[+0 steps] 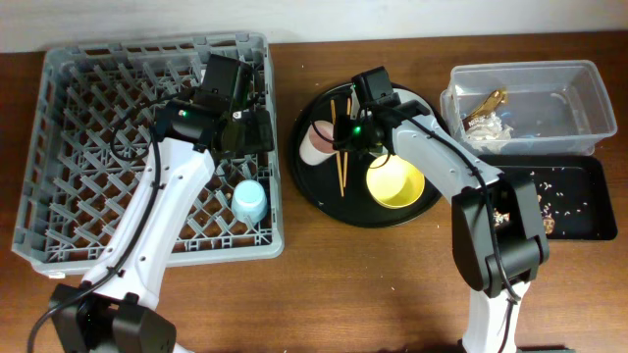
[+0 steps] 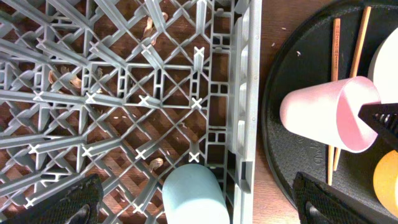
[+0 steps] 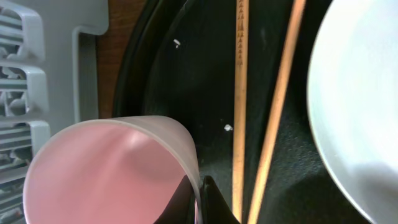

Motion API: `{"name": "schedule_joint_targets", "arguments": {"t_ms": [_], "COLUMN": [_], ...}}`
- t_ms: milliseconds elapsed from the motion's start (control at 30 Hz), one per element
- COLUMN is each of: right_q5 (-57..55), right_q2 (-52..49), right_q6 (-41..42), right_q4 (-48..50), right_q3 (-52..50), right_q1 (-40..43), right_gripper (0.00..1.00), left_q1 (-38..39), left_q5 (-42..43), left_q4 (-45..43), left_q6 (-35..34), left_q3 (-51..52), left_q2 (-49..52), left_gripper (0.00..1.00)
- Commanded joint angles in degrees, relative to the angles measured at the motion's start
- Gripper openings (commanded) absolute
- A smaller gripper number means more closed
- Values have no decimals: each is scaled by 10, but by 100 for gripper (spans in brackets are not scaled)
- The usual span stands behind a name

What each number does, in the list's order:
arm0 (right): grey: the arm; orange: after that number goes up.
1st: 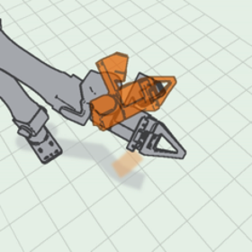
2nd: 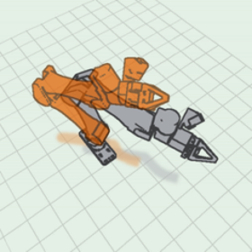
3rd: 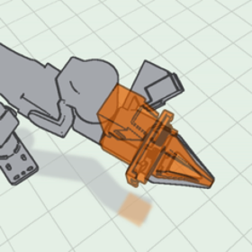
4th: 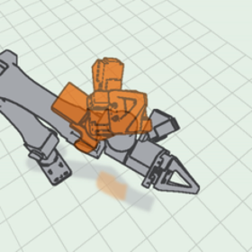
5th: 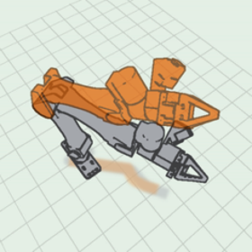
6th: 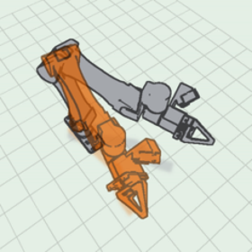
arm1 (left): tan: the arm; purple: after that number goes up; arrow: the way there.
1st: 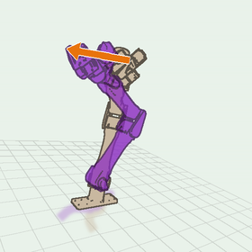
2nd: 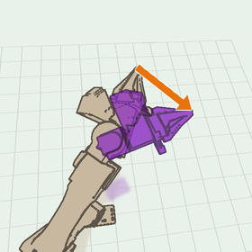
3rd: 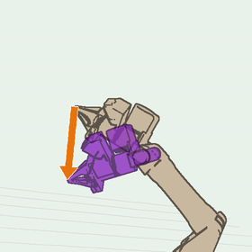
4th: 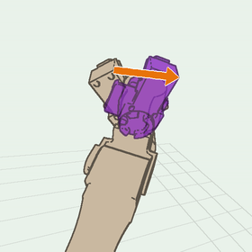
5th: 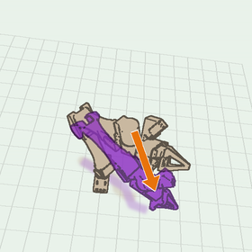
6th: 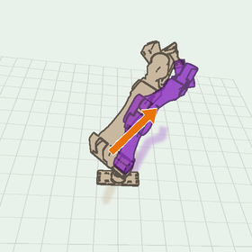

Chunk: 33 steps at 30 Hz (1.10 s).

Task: Sort waste into correct bins and load items into the dishwasher rack

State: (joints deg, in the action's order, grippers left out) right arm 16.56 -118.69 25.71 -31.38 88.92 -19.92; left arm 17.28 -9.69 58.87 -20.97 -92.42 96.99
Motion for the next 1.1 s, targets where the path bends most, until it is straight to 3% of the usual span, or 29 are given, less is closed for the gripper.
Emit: {"name": "schedule_joint_targets", "arguments": {"t_ms": [0, 100, 133, 233, 367, 533, 767, 833, 900, 967, 1067], "right_q5": [118, 304, 351, 432, 601, 625, 560, 531, 511, 508, 507], "right_q2": [33, 119, 131, 130, 130, 130, 109, 103, 102, 102, 102], "right_q6": [1, -32, -36, -43, -19, 83, 82, 82, 76, 76, 76], "right_q4": [1, -19, -26, -16, 102, 260, 256, 231, 221, 208, 196], "right_q3": [0, 0, 0, -3, -3, -3, -3, -3, -3, -3, -3], "right_q1": [28, 98, 115, 121, 119, 89, 42, 40, 37, 38, 38], "right_gripper": [4, 4, 4, 4, 4, 4, 4, 4, 4, 4, 4], "left_q1": [-5, -56, -95, -146, -173, -146, -148, -148, -148, -155, -170], "left_q5": [43, 258, 410, 657, 999, 999, 999, 999, 999, 999, 997], "left_q4": [2, -5, -21, -64, -72, -75, -74, -74, -74, -74, -75], "left_q6": [1, 25, 52, 78, 163, 174, 174, 174, 174, 174, 174], "left_q3": [-4, -4, -4, -4, -3, -1, -2, -2, -1, -1, -2], "left_q2": [-2, -2, -2, -1, 39, 79, 79, 79, 79, 79, 79], "left_gripper": [97, 98, 99, 99, 99, 99, 96, 90, 75, 50, 39]}}
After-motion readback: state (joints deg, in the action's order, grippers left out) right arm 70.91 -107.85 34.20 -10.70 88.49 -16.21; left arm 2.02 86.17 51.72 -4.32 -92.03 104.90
